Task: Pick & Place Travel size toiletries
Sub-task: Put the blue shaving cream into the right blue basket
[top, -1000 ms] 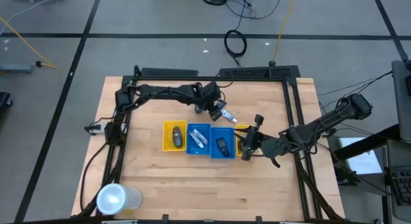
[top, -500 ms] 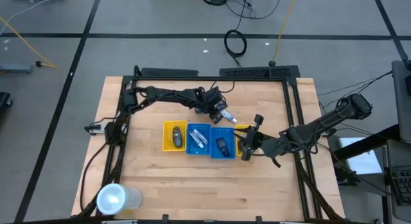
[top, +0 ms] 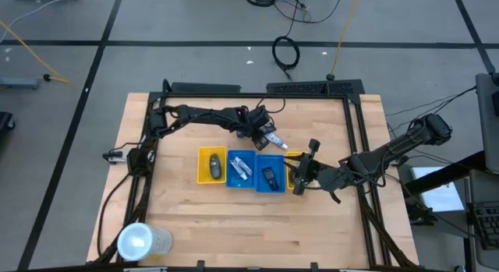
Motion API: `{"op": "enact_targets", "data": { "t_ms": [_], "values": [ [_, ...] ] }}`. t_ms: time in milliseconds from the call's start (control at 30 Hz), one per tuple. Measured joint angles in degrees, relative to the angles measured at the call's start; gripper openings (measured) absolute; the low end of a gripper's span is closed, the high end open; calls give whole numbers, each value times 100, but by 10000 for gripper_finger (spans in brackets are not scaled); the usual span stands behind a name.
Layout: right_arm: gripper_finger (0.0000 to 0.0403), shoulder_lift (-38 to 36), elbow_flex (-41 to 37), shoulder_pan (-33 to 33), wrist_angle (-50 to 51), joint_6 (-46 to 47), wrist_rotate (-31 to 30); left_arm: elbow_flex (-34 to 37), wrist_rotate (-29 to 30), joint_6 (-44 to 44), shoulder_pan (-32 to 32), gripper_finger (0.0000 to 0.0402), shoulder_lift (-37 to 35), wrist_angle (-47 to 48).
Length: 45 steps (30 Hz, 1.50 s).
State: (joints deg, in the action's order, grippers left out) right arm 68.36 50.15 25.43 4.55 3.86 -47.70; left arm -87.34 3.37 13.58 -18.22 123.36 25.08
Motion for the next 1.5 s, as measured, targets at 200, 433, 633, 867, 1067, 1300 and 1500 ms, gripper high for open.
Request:
{"op": "enact_targets", "data": {
  "t_ms": [200, 433, 633, 867, 1067, 1300, 1500],
  "values": [
    [54, 0, 0, 0, 1, 0, 0, -4, -4, -352, 4, 92, -8, 162],
    [54, 0, 0, 0, 8, -1, 0, -37, 14, -475, 4, 92, -111, 400],
    [54, 0, 2, -2, 22, 7, -7, -138, 129, -646, 31, 92, -475, 521],
    [54, 0, 2, -2, 29, 92, -11, -139, 447, -793, 149, 92, -1235, 710],
    [54, 0, 2, -2, 18, 146, -16, -139, 1129, -1301, 622, 92, -1991, 922],
    [54, -2, 2, -221, -8, 149, -22, -139, 2634, -2152, 1566, 92, -2604, 1157],
    [54, -2, 2, -492, -165, 146, -19, -137, 3707, -2710, 2310, 92, -2636, 1401]
  ]
}}
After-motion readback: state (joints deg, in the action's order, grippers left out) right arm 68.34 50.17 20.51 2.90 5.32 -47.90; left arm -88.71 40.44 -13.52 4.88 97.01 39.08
